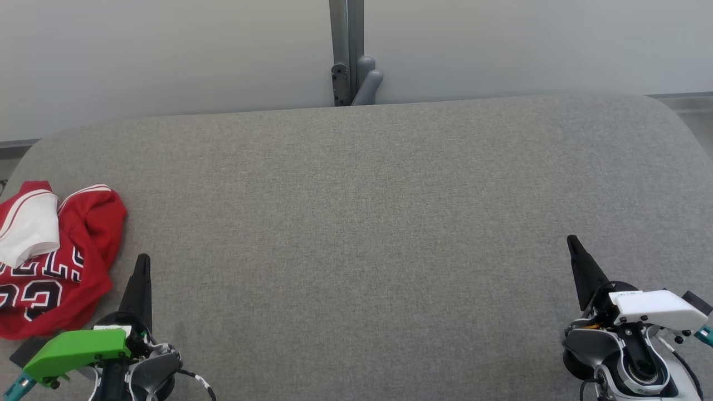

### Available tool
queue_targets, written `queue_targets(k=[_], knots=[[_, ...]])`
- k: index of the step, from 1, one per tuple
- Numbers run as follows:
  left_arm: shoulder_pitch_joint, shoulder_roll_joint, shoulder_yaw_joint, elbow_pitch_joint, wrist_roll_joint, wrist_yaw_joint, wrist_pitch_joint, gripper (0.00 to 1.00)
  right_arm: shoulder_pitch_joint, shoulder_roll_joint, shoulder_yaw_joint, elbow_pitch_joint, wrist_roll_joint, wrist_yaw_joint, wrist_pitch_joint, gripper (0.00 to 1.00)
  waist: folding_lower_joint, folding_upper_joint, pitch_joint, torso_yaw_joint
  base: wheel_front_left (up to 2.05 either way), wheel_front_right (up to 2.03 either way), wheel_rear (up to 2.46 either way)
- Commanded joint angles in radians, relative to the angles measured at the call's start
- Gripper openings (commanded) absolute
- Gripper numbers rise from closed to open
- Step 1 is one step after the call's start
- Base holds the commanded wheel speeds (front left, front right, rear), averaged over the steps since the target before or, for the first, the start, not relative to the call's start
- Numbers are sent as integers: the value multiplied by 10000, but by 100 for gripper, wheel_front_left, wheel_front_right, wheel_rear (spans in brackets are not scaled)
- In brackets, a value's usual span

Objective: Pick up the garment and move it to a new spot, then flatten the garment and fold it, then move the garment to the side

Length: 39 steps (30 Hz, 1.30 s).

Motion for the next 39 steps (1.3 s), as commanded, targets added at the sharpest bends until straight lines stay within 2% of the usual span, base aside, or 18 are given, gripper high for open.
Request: queue_targets(k=[1, 39], knots=[[-139, 70, 31, -18, 13, 22, -14, 0, -74, -48, -22, -31, 64, 4, 27, 0, 0, 0, 0, 0, 0, 0, 0], [-139, 71, 31, -18, 13, 23, -15, 0, -74, -48, -22, -31, 64, 4, 26, 0, 0, 0, 0, 0, 0, 0, 0]])
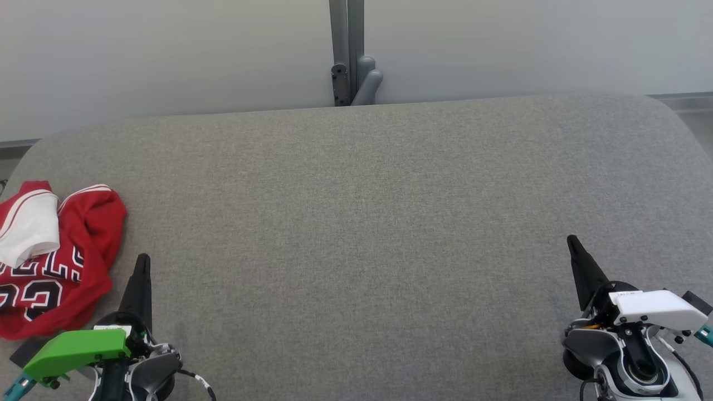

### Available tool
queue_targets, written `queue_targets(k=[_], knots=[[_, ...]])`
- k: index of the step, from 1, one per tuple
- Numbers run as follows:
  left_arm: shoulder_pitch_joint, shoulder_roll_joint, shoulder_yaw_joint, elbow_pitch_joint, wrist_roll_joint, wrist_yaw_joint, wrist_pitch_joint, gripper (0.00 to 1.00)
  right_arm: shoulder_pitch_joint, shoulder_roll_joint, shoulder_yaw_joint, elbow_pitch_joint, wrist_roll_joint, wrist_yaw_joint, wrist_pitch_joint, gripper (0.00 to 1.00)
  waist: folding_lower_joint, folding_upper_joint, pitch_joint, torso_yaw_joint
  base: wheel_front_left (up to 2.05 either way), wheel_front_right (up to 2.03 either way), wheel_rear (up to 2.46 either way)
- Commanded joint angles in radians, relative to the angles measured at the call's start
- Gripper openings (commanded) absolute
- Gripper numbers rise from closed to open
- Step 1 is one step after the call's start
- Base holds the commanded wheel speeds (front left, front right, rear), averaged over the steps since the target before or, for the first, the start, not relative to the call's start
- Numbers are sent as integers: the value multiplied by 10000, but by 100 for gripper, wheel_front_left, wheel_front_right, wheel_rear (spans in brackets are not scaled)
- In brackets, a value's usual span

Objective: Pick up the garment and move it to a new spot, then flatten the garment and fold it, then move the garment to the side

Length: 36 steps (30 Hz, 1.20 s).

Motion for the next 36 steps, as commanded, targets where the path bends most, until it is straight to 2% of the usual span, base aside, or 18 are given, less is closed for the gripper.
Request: queue_targets(k=[1, 36], knots=[[-138, 71, 31, -18, 13, 23, -15, 0, -74, -48, -22, -31, 64, 4, 26, 0, 0, 0, 0, 0, 0, 0, 0], [-138, 71, 31, -19, 15, 23, -15, 0, -74, -47, -22, -31, 64, 4, 26, 0, 0, 0, 0, 0, 0, 0, 0]])
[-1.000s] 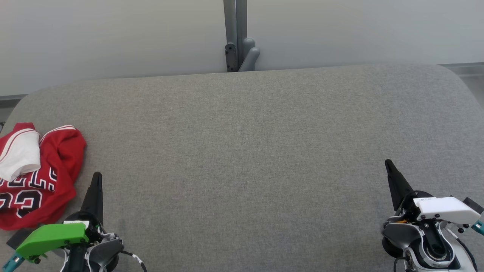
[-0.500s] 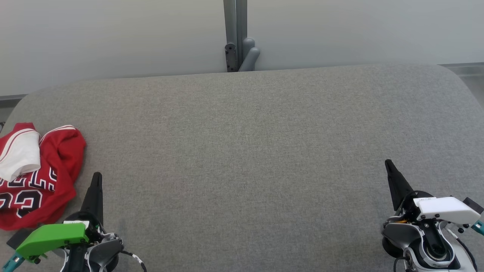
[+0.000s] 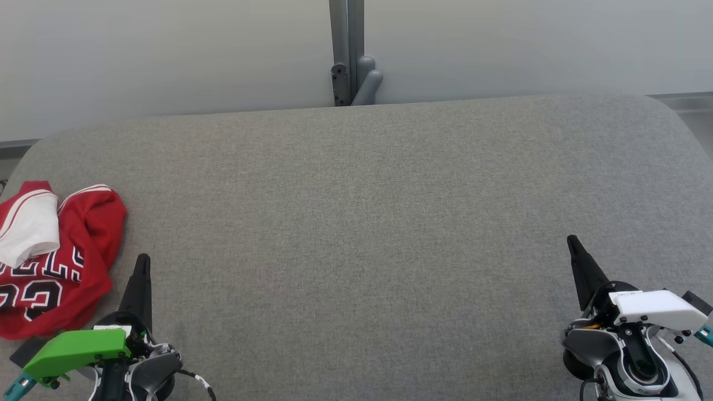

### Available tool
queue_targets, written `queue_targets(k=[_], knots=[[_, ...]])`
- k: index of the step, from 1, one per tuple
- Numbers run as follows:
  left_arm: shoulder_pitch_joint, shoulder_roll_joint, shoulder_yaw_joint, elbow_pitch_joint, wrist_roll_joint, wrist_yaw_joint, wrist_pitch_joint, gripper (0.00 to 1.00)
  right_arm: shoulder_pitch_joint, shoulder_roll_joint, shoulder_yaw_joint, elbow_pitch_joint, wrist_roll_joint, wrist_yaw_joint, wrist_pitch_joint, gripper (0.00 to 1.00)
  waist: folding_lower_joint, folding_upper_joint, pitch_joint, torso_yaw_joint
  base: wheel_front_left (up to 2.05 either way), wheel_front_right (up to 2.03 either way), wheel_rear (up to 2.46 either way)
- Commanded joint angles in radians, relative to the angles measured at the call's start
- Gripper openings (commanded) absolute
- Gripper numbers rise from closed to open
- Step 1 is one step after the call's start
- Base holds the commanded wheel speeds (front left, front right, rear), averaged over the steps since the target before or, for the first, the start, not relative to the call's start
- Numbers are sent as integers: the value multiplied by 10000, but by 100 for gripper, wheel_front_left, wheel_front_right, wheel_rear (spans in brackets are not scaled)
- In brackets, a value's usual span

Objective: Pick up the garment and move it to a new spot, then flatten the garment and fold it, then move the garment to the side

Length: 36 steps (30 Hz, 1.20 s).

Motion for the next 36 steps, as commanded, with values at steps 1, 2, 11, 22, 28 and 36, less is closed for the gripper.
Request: queue_targets(k=[1, 2, 11, 22, 28, 36], knots=[[-138, 71, 31, -19, 12, 23, -15, 0, -74, -45, -22, -31, 64, 4, 26, 0, 0, 0, 0, 0, 0, 0, 0], [-138, 71, 31, -19, 13, 23, -15, 0, -74, -45, -22, -31, 64, 4, 26, 0, 0, 0, 0, 0, 0, 0, 0], [-138, 71, 31, -19, 12, 23, -15, 0, -75, -45, -22, -31, 64, 4, 26, 0, 0, 0, 0, 0, 0, 0, 0], [-138, 71, 31, -19, 14, 23, -16, 0, -75, -45, -22, -31, 64, 4, 26, 0, 0, 0, 0, 0, 0, 0, 0], [-138, 71, 31, -19, 14, 23, -16, 0, -75, -45, -22, -31, 64, 4, 26, 0, 0, 0, 0, 0, 0, 0, 0], [-139, 71, 31, -19, 12, 23, -16, 0, -75, -45, -22, -31, 64, 4, 26, 0, 0, 0, 0, 0, 0, 0, 0]])
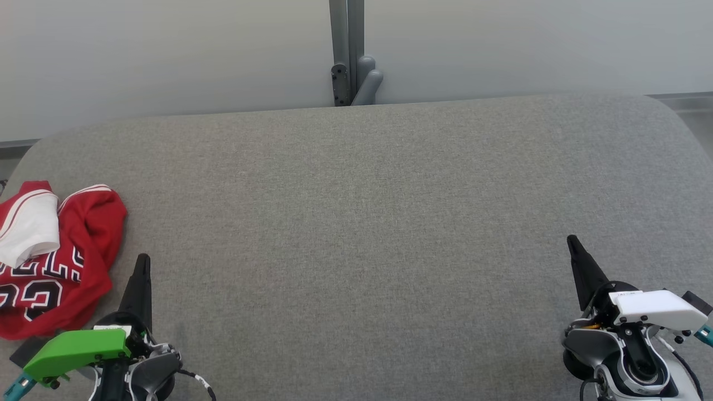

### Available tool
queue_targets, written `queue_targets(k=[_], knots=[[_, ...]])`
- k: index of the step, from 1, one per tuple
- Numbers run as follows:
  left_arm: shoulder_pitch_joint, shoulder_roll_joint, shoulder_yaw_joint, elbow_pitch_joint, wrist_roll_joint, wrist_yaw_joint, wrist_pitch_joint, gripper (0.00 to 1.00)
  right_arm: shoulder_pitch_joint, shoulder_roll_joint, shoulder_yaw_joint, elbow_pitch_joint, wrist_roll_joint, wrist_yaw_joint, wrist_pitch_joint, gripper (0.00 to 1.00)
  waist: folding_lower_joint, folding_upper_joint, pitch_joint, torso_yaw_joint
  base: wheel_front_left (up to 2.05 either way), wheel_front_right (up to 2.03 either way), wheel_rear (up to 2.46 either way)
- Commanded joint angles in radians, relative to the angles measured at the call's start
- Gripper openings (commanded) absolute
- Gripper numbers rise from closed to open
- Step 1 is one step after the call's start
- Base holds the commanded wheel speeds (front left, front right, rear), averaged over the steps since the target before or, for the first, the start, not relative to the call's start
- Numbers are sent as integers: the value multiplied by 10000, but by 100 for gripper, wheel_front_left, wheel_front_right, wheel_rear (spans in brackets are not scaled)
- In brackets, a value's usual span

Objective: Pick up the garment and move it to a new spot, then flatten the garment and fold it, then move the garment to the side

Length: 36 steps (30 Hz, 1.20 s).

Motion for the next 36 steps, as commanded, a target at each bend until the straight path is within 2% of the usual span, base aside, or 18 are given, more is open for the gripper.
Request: queue_targets(k=[1, 12, 13, 18, 23, 36], knots=[[-139, 71, 31, -19, 14, 23, -16, 0, -75, -45, -22, -31, 64, 4, 26, 0, 0, -1, 0, 0, 0, 0, 0], [0, 0, 0, 0, 1, 0, -2, 0, 0, 0, 1, -1, -1, 0, -1, 0, 0, -1, 0, 0, 0, 0, 0], [29, -9, -10, 37, 2, 0, -7, 100, 21, 11, 7, 39, -8, 0, -3, 100, 0, -1, 1, 0, 0, 0, 0], [220, -39, -162, 223, 196, 0, -167, 100, 215, 41, 141, 171, -137, -2, -123, 100, 0, -1, 10, -2, 0, 0, 0], [226, -1, -278, 194, 899, 1, -432, 100, 187, -111, 435, 124, -610, -1, -401, 100, 0, -1, 32, -10, 0, 0, 0], [215, 58, -477, 163, 3573, 3, -1013, 100, 69, -224, 661, 19, -3087, -1, -937, 100, 0, -1, 111, -37, 0, 0, 0]])
